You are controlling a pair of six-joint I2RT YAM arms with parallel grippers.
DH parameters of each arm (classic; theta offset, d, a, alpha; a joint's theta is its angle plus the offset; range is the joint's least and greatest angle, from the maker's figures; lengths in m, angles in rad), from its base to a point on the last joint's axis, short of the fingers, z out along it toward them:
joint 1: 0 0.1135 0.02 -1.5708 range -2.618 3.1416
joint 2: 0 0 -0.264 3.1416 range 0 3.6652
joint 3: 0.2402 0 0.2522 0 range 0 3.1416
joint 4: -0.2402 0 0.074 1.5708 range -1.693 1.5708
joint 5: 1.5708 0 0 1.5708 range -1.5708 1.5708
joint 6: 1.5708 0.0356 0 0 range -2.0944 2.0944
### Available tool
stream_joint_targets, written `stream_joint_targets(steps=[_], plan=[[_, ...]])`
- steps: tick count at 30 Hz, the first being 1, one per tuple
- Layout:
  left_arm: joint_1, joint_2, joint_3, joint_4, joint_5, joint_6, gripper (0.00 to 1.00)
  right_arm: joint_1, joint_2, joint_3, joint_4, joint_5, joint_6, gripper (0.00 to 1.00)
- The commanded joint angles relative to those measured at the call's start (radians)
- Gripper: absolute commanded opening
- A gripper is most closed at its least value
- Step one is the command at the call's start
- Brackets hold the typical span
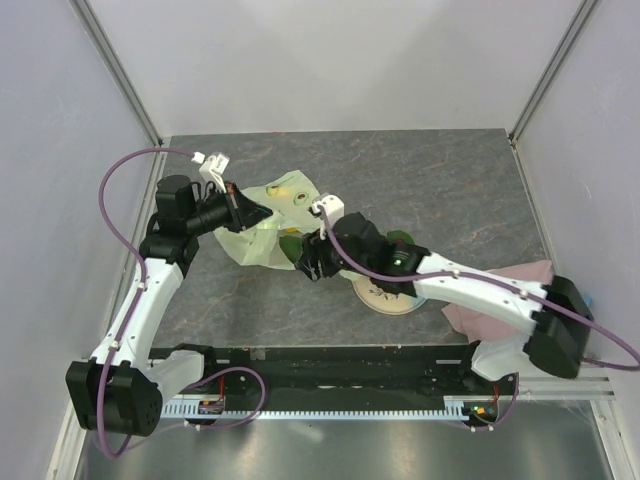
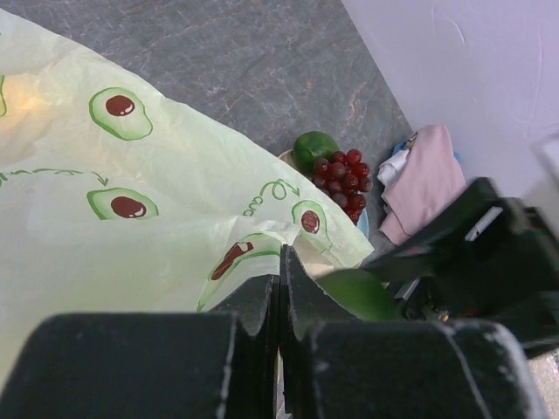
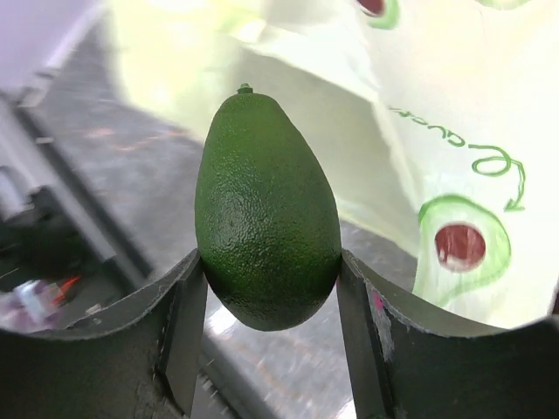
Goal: Place the fruits into the plastic bag
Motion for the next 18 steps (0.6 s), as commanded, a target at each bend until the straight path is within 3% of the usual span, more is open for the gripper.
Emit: stream_joint_targets(steps=[1, 9, 18], plan=[[0.007, 0.002, 0.028, 0.016, 0.025, 0.007, 0.02, -0.011, 0.164, 0.103, 0.019, 0.198, -0.02, 0.13], [0.007, 0.019, 0.027, 0.02, 0.039, -0.001, 0.02, -0.029, 0.356, 0.205, 0.099, 0.349, 0.026, 0.15], [0.007, 0.023, 0.027, 0.022, 0.041, -0.003, 0.01, -0.025, 0.509, 0.291, 0.225, 0.268, 0.081, 0.19]])
